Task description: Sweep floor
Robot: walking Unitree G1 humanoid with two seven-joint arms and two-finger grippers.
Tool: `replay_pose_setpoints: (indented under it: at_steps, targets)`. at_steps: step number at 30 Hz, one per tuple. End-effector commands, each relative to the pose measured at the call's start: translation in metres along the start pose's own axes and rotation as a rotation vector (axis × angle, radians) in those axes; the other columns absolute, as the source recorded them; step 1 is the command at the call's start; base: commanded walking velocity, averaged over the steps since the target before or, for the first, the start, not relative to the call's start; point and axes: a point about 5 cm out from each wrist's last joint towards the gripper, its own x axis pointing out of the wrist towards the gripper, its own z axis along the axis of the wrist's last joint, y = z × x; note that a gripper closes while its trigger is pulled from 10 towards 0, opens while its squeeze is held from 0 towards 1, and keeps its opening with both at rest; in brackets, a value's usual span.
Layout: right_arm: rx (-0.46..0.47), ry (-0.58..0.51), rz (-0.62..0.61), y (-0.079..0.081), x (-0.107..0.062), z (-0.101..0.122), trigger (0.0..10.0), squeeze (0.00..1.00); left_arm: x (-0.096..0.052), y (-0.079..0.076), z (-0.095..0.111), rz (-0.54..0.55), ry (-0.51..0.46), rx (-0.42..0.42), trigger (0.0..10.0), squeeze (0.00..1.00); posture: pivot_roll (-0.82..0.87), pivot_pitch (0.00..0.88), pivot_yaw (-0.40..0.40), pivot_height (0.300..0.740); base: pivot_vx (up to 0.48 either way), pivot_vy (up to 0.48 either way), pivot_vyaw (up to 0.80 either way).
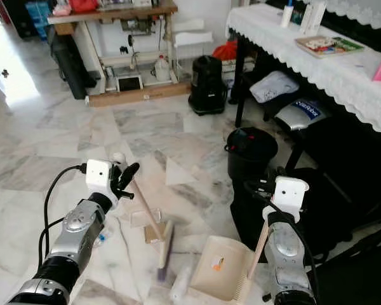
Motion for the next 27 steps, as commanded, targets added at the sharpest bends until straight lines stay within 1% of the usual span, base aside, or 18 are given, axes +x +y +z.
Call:
replay_pose_setpoints:
  at_steps: [1,4,8,10,15,21,27]
  targets:
    - [-0.001,0.019,0.006,0.001,-0.001,-0.004,10.0,0.0,0.005,-0.001,0.014,-0.029,-0.051,0.021,10.0,0.0,-0.14,0.0,0.041,0.74,0.0,0.0,0.0]
    - [-0.009,0.034,0.013,0.002,-0.003,-0.008,10.0,0.0,0.004,-0.001,0.014,-0.044,-0.045,0.02,10.0,0.0,-0.13,0.0,0.044,0.74,0.0,0.0,0.0]
    - [-0.041,0.055,0.047,0.005,-0.005,-0.012,10.0,0.0,0.003,-0.001,0.013,-0.055,-0.035,0.019,10.0,0.0,-0.14,0.0,0.046,0.74,0.0,0.0,0.0]
    - [-0.071,0.055,0.059,0.004,-0.007,-0.012,10.0,0.0,0.002,-0.001,0.012,-0.058,-0.033,0.019,10.0,0.0,-0.14,0.0,0.044,0.74,0.0,0.0,0.0]
    - [-0.069,0.069,0.052,-0.002,-0.01,-0.017,10.0,0.0,0.002,-0.005,0.01,-0.076,-0.023,0.013,10.0,0.0,-0.14,0.0,0.046,0.74,0.0,0.0,0.0]
    - [-0.067,0.083,0.065,0.004,-0.011,-0.021,10.0,0.0,0.002,-0.007,0.01,-0.096,-0.017,0.018,10.0,0.0,-0.13,0.0,0.042,0.74,0.0,0.0,0.0]
    - [-0.067,0.11,0.065,0.006,-0.012,-0.028,10.0,0.0,0.002,-0.009,0.008,-0.114,-0.007,0.024,10.0,0.0,-0.12,0.0,0.047,0.74,0.0,0.0,0.0]
